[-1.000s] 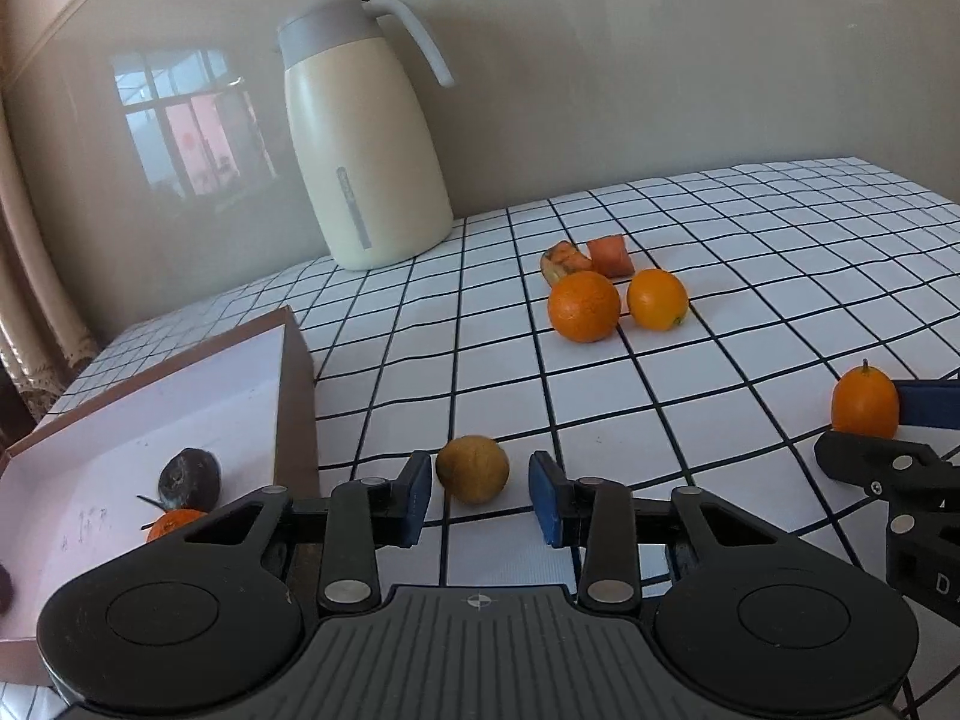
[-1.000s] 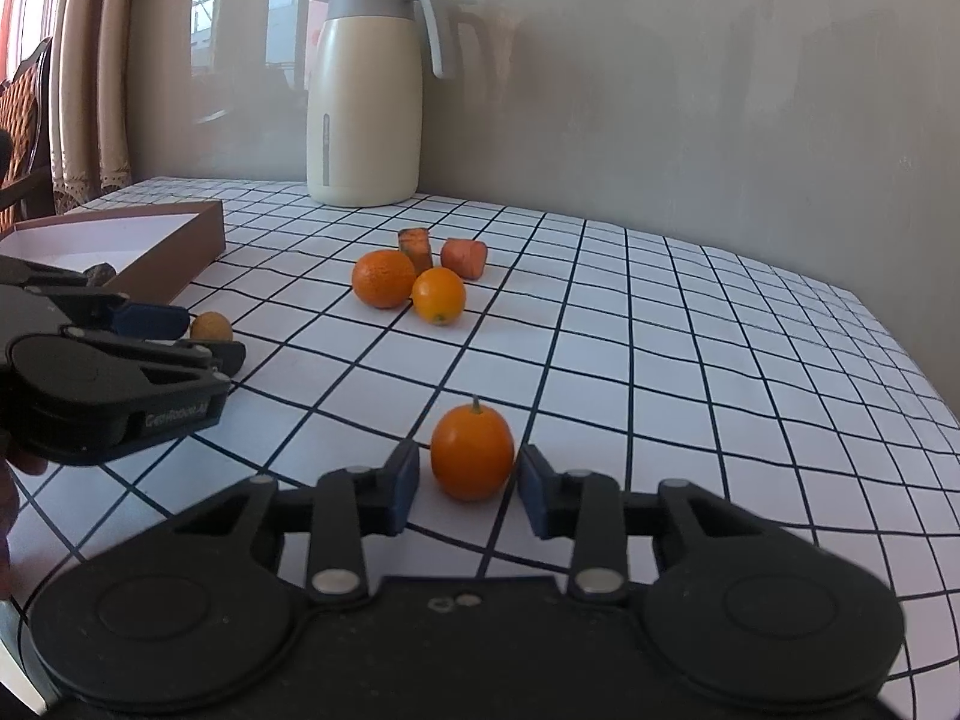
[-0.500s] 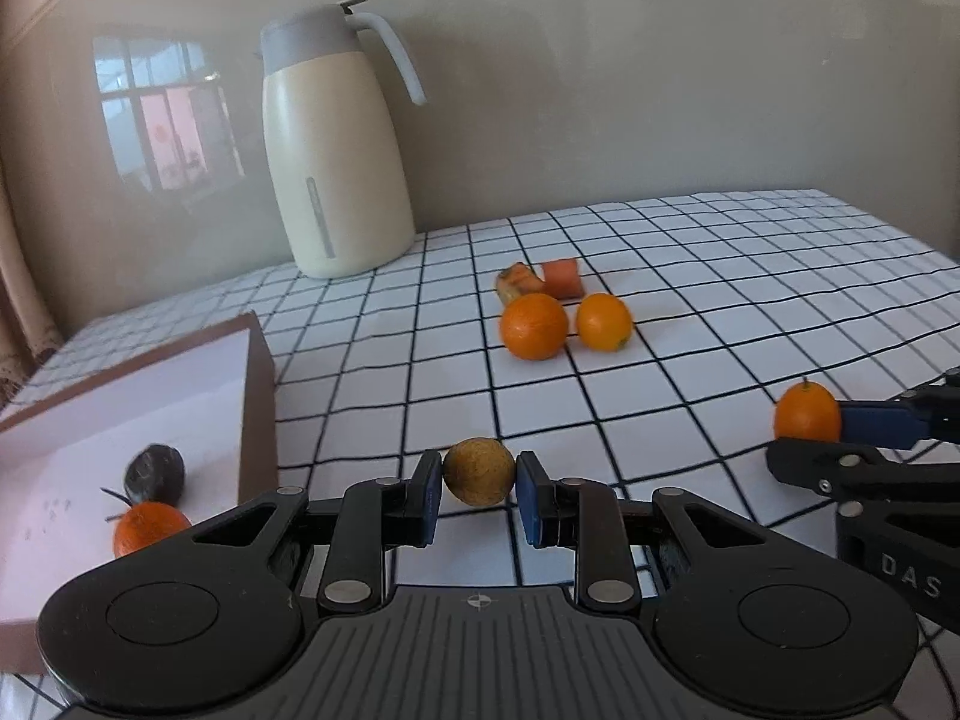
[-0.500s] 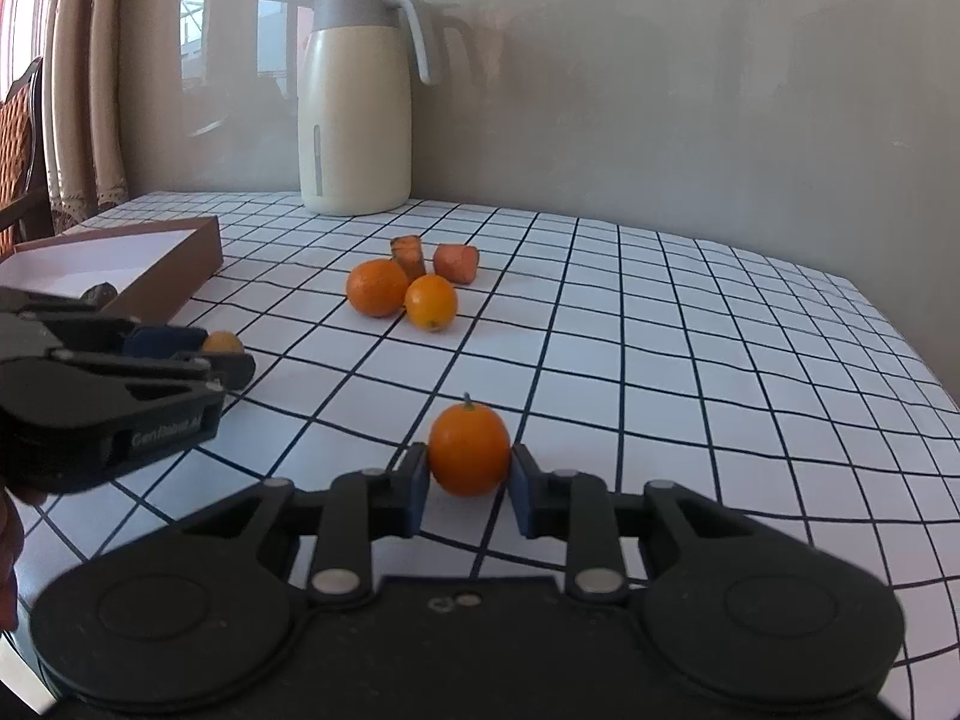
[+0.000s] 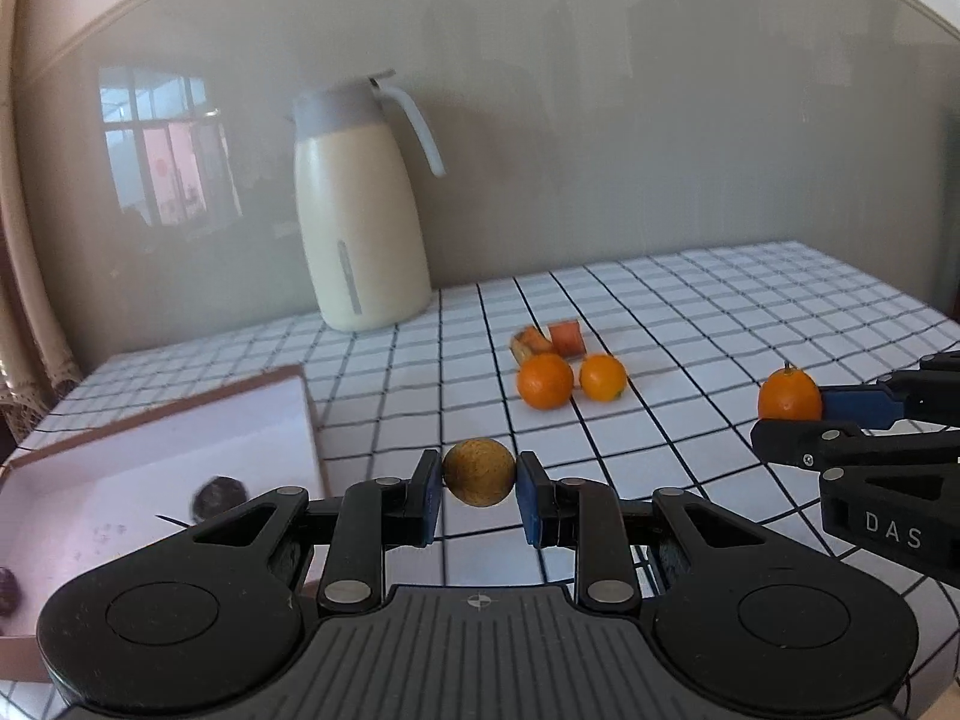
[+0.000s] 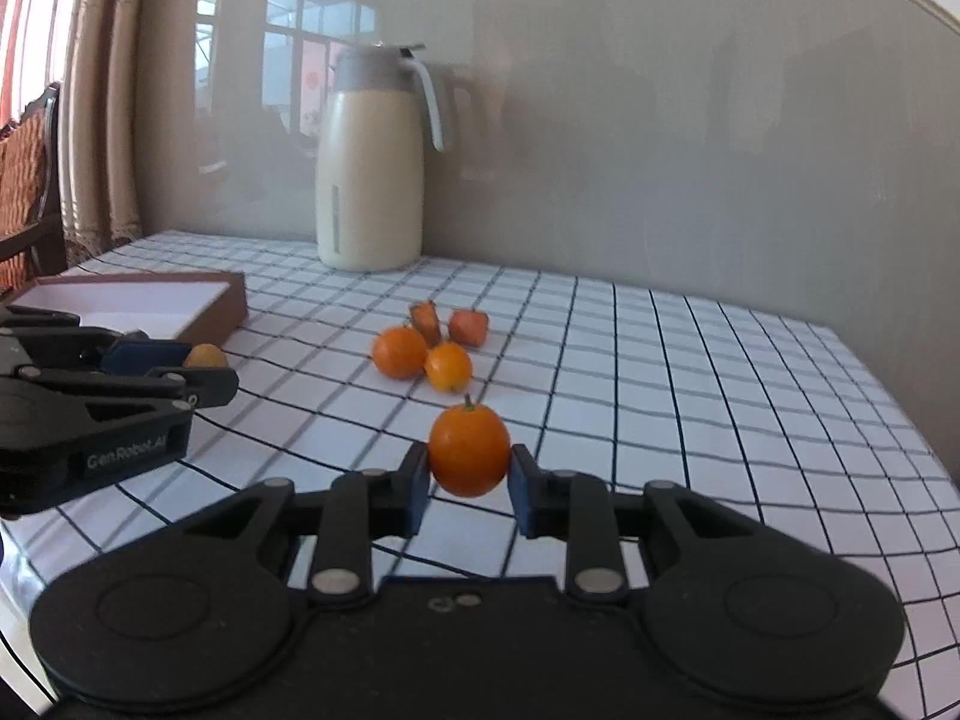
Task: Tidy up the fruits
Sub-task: 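Carry the brown fruit in the left tool and the orange in the right tool over the box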
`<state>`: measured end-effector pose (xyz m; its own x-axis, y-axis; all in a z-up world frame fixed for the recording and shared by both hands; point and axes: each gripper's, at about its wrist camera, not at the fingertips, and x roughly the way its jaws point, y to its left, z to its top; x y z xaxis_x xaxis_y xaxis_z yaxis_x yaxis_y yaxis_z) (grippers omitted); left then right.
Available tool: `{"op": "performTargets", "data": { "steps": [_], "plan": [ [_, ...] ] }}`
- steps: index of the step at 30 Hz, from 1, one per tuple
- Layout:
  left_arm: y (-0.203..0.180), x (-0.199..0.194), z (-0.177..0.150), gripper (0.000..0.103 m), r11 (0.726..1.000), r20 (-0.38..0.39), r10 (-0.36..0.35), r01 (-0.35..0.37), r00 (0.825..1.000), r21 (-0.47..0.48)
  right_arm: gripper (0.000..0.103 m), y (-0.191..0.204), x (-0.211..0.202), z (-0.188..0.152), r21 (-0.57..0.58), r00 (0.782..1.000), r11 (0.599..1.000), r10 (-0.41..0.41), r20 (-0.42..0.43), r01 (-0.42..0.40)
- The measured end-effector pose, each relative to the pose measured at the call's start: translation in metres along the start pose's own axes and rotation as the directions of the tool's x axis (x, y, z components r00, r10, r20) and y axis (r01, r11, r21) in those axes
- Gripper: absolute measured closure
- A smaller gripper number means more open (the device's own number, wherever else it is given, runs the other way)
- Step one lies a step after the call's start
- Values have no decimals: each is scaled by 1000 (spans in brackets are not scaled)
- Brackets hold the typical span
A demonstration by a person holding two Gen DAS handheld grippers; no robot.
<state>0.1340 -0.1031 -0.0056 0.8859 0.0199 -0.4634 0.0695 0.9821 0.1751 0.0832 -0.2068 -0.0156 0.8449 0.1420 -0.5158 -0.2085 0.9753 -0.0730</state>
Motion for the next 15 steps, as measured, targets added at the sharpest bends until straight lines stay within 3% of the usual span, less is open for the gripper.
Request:
{"op": "performTargets", "data": {
  "steps": [15],
  "plan": [
    [64, -48, -13, 76, 996, 62, 79, -75, 995, -57, 84, 54, -23, 22, -98, 993, 993, 79, 92, -69]
  ]
}}
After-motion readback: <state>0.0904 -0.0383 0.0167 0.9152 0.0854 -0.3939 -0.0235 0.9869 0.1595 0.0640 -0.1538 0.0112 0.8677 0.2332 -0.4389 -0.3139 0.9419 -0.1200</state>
